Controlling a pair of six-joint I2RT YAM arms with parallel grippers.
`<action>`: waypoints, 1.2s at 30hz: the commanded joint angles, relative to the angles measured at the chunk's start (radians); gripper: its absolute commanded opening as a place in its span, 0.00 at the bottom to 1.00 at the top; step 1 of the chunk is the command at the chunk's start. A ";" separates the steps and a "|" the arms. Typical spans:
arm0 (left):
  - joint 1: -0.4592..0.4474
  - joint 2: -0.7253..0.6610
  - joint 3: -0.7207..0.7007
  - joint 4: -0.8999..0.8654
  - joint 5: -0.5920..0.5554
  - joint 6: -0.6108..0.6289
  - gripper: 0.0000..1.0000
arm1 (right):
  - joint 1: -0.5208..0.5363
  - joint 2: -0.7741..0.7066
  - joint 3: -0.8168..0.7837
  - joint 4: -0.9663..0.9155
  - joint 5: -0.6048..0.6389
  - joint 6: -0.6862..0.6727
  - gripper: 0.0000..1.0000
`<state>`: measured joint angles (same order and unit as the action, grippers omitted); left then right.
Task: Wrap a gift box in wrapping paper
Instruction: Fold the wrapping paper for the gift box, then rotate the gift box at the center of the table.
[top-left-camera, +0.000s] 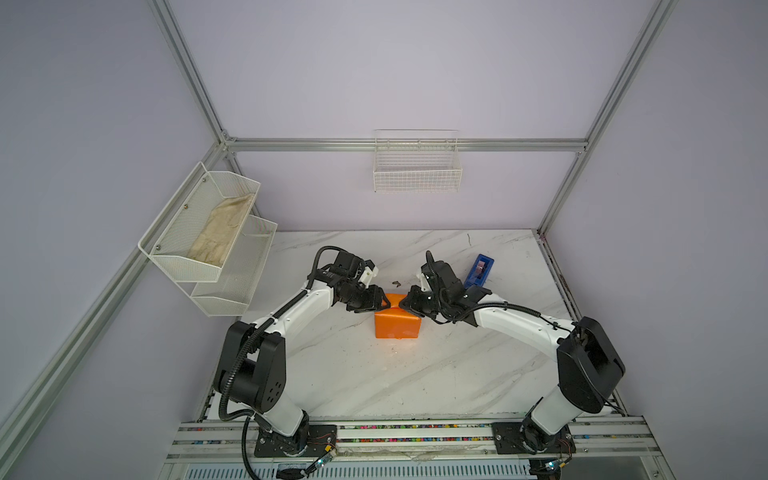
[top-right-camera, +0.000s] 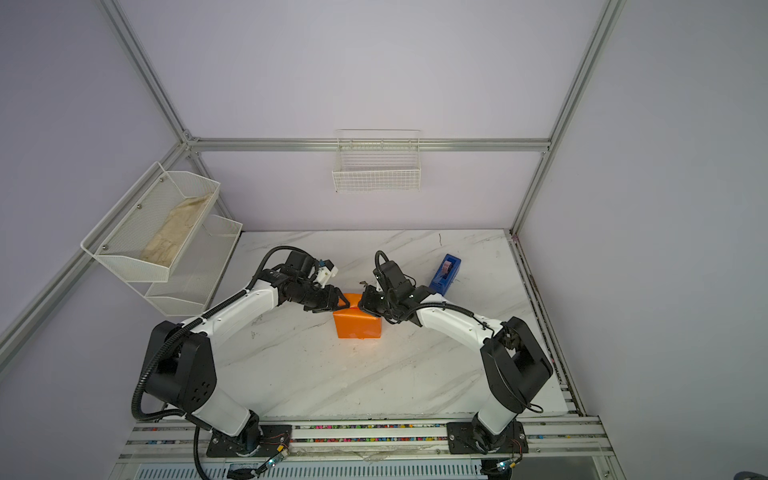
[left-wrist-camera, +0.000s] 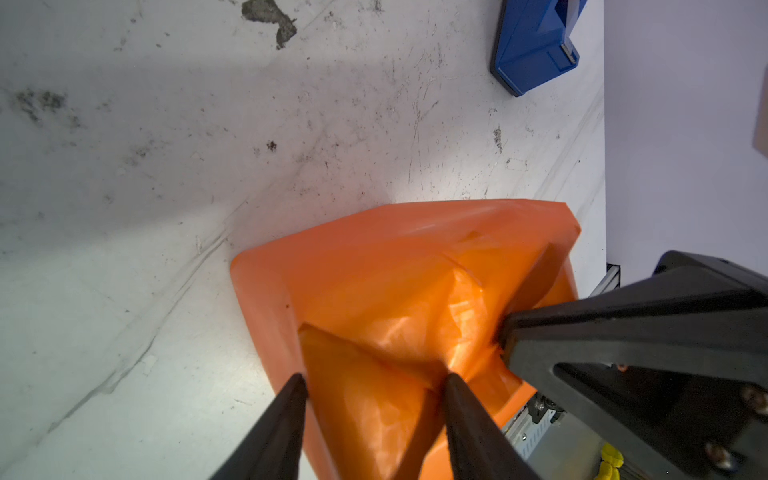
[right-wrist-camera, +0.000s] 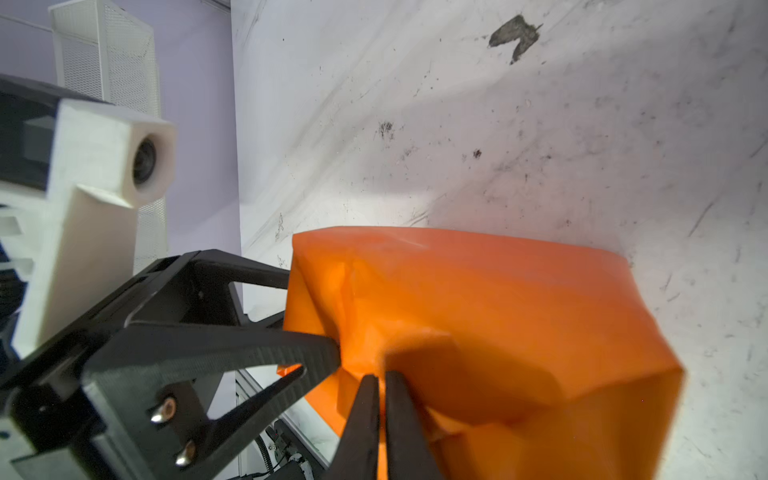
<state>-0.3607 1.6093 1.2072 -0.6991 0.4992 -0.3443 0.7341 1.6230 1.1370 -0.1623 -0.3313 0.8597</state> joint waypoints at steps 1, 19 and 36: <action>-0.013 0.007 0.113 -0.145 -0.082 0.082 0.59 | 0.004 -0.014 -0.045 -0.007 -0.001 0.003 0.07; -0.012 0.376 0.651 -0.502 0.082 0.766 0.64 | 0.004 -0.011 -0.043 -0.029 -0.018 -0.028 0.03; -0.015 0.413 0.579 -0.497 0.070 0.750 0.63 | 0.021 -0.290 -0.123 -0.156 -0.103 0.080 0.06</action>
<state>-0.3687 2.0125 1.7763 -1.1683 0.5991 0.3859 0.7403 1.3655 1.1145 -0.3050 -0.3500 0.8719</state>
